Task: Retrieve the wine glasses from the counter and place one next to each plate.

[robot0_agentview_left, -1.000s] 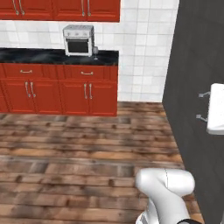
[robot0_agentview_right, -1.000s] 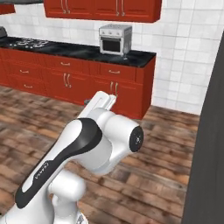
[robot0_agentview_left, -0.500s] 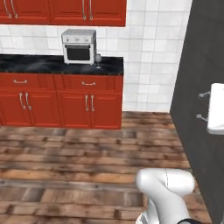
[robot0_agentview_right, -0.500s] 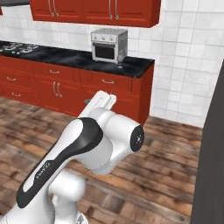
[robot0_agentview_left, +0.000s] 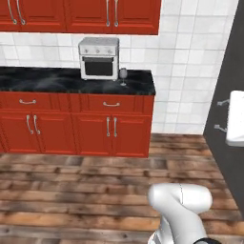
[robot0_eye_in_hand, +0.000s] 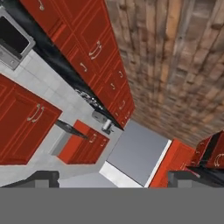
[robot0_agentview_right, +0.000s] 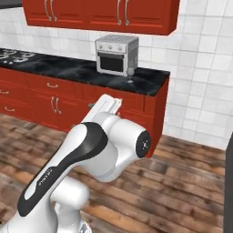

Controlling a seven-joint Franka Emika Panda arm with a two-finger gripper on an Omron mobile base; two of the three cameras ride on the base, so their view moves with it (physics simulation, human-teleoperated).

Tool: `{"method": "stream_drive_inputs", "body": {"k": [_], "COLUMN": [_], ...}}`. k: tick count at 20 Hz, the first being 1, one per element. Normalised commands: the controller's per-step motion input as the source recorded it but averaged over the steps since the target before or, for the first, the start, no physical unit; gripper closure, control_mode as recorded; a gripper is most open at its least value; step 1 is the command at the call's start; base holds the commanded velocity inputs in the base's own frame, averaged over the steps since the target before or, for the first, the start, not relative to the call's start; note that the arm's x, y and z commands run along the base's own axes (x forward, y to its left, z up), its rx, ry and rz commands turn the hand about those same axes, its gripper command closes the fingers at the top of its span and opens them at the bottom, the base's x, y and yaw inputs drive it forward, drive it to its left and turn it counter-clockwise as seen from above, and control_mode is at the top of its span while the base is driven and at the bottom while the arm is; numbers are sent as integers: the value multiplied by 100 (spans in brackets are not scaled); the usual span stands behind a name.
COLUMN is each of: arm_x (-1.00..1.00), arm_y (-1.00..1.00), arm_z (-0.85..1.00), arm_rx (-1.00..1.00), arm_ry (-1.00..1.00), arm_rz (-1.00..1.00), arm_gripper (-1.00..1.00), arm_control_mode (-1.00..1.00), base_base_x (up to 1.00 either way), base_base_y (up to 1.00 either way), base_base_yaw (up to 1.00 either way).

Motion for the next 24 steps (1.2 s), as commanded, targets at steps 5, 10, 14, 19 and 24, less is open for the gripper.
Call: {"method": "stream_drive_inputs", "body": {"k": [5,10,14,19,24], "arm_x": [0,0,0,0,0], "arm_y": [0,0,0,0,0], "arm_z": [0,0,0,0,0], "arm_rx": [0,0,0,0,0], "arm_ry": [0,0,0,0,0], "arm_rz": [0,0,0,0,0], "arm_gripper": [-100,-100,-100,-100,-100], "arm_control_mode": [100,100,100,100,100], "base_base_x": [100,100,100,94,64], "base_base_y": [67,74,66,49,26], "base_base_yaw": [-4,-11,-26,-34,-25]}}
